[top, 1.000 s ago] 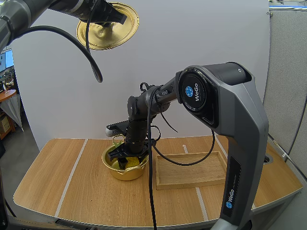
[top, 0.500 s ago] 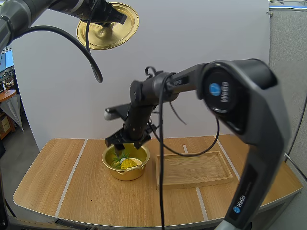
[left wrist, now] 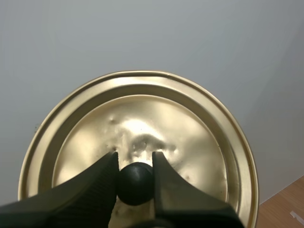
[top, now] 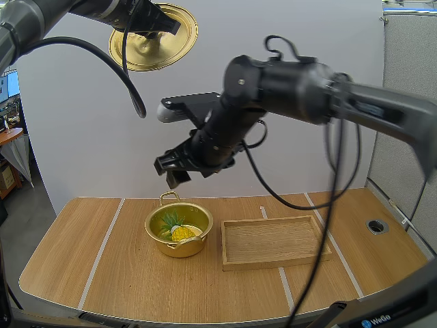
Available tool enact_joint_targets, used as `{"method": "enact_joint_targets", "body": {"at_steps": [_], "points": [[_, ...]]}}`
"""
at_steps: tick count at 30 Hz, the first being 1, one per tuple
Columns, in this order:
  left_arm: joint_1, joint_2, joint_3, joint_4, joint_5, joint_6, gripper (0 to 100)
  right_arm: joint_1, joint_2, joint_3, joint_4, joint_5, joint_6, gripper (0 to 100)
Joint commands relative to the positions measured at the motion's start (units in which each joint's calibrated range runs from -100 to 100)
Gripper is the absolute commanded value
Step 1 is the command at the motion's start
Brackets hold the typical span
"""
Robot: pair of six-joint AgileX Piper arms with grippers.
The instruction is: Open the pot, put the pineapple inside, and close it
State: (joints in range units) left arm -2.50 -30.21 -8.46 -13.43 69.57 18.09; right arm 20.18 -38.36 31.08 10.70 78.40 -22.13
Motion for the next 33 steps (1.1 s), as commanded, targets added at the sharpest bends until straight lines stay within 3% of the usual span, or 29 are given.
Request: {"method": "enact_joint_targets", "body": {"at_steps": [1, 8, 17, 28, 29, 31, 33], "points": [[-0.17, -0.3, -0.6, 0.0, -2.0, -0.5, 0, 0.0, -6.6, 3.8, 0.1, 1.8, 0.1, 100], [-0.17, -0.3, -0.6, 0.0, -2.0, -0.5, 0, 0.0, -19.6, 12.8, 0.1, 4.0, 1.2, 100], [-0.17, -0.3, -0.6, 0.0, -2.0, -0.5, 0, 0.0, -28.5, 22.0, -3.1, 9.2, 2.4, 100], [-0.17, -0.3, -0.6, 0.0, -2.0, -0.5, 0, -2.9, -39.3, 23.5, -4.4, 19.3, 3.9, 100], [-0.17, -0.3, -0.6, 0.0, -2.0, -0.5, 0, -3.2, -39.9, 23.5, -3.8, 20.2, 3.9, 91], [-0.17, -0.3, -0.6, 0.0, -2.0, -0.5, 0, -3.7, -41.0, 23.6, -1.9, 21.6, 3.8, 53], [-0.17, -0.3, -0.6, 0.0, -2.0, -0.5, 0, -4.2, -41.6, 23.6, -0.1, 21.6, 3.0, 10]]}}
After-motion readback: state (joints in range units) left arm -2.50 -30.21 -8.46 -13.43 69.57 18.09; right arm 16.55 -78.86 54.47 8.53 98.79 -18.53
